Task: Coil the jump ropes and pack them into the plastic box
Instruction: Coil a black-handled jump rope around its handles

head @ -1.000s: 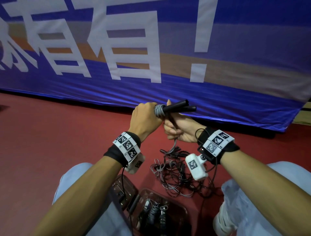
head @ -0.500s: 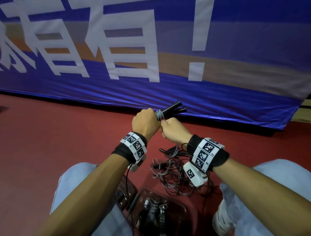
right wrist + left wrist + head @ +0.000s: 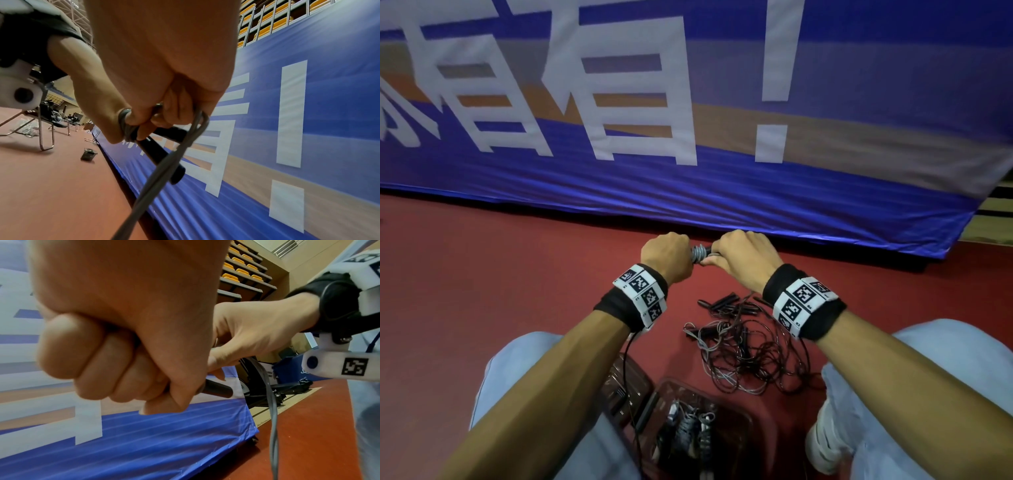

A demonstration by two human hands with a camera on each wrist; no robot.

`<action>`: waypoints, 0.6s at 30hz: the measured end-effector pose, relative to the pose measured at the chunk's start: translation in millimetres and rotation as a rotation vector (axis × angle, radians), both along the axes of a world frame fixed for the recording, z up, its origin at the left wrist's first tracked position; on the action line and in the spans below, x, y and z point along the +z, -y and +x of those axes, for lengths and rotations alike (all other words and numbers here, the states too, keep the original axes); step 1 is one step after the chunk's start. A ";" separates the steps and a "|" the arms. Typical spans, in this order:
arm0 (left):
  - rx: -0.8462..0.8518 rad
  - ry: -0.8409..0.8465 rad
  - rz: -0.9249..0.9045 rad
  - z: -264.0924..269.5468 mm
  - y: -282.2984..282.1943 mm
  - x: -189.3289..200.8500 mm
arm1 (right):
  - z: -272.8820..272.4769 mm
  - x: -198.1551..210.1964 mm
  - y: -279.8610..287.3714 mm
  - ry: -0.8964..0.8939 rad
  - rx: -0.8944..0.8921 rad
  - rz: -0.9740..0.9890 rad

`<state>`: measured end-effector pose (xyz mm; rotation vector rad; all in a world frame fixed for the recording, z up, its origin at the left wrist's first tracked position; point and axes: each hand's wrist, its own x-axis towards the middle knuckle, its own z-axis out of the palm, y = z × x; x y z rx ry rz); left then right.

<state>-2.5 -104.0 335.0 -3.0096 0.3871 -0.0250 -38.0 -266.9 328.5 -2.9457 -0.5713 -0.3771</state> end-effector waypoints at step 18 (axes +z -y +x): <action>-0.377 0.032 0.316 3.9 -23.5 13.5 | 10.3 1.2 -0.1 -0.323 0.148 0.342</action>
